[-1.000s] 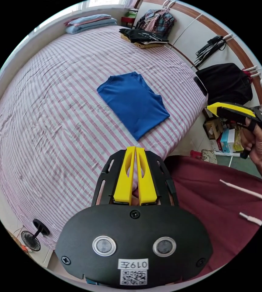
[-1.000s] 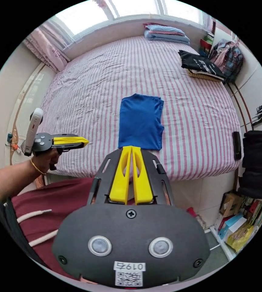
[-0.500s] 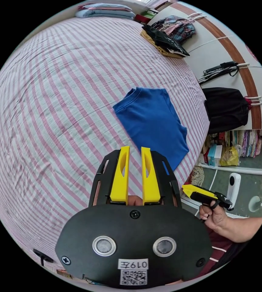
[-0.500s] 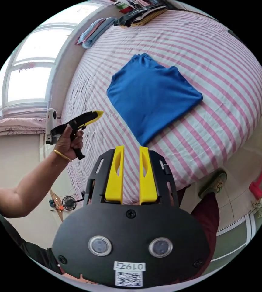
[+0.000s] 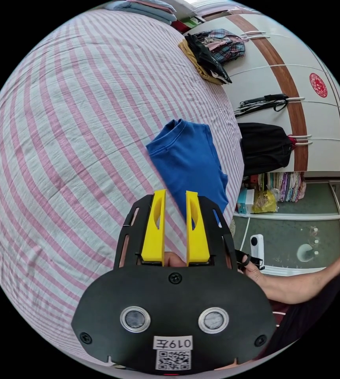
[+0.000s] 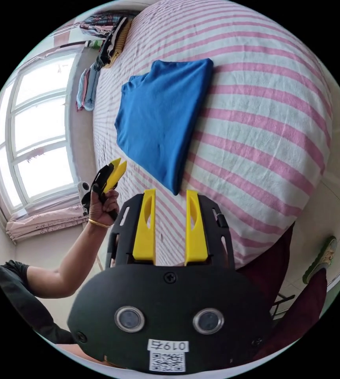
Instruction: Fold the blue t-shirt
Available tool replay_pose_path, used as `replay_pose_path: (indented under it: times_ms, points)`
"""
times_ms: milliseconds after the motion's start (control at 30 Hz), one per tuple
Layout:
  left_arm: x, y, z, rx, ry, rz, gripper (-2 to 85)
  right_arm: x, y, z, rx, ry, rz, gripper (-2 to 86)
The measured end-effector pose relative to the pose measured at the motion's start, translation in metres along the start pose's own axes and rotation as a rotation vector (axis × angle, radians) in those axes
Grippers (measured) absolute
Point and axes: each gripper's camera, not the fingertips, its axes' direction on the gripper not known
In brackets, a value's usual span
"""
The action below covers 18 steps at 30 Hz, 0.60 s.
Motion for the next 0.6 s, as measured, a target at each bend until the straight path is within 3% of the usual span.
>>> replay_pose_path:
  times_ms: [600]
  points:
    - [-0.082, -0.098, -0.121, 0.116, 0.162, -0.11, 7.8, 0.04, 0.101, 0.072, 0.045, -0.204, 0.076, 9.0]
